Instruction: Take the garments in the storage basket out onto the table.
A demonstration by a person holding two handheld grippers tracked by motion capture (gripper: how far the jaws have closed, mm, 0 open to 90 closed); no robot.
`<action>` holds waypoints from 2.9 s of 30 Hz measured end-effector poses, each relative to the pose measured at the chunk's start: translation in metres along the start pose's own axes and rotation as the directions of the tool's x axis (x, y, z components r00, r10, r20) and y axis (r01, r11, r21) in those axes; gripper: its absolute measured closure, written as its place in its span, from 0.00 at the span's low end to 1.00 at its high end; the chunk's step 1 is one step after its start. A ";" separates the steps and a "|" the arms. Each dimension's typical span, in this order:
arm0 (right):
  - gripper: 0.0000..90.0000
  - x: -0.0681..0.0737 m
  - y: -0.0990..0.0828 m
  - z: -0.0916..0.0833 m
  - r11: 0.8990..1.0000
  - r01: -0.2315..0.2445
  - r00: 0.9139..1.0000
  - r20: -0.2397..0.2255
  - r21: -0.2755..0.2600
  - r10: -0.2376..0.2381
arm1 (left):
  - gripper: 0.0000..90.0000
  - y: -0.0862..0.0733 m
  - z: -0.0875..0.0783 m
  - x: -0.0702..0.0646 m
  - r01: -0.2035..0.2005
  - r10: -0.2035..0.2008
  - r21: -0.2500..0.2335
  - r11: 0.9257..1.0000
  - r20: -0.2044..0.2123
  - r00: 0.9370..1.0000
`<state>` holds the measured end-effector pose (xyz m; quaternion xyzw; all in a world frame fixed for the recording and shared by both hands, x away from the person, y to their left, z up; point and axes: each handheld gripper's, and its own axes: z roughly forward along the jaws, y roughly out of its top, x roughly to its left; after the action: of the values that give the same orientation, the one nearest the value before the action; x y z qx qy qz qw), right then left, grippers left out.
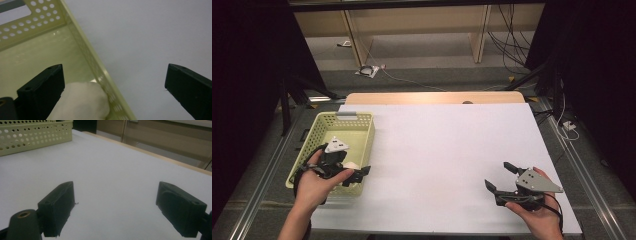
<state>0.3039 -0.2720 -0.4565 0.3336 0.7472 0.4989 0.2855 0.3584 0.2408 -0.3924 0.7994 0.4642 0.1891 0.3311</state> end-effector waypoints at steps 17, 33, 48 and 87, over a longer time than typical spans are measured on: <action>0.18 -0.001 -0.001 0.001 1.000 0.007 1.000 0.008 0.016 -0.007 | 0.03 -0.010 0.024 0.044 0.027 -0.016 0.217 0.976 -0.055 0.998; 0.18 -0.002 -0.001 0.001 1.000 0.004 1.000 0.017 0.015 -0.004 | 0.02 -0.017 0.049 0.041 -0.055 0.080 0.387 0.920 -0.049 0.996; 0.18 -0.002 -0.002 0.002 1.000 0.011 1.000 0.015 0.025 -0.011 | 0.06 -0.011 0.059 0.039 -0.090 0.111 0.454 0.886 -0.020 0.994; 0.18 -0.002 -0.003 0.003 0.998 0.014 1.000 0.010 0.054 -0.015 | 0.50 -0.019 0.072 0.042 -0.067 0.084 0.539 0.839 -0.007 0.996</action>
<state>0.3063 -0.2725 -0.4596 0.3385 0.7613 0.4745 0.2840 0.4113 0.2582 -0.4574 0.8748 0.4718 0.0765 0.0786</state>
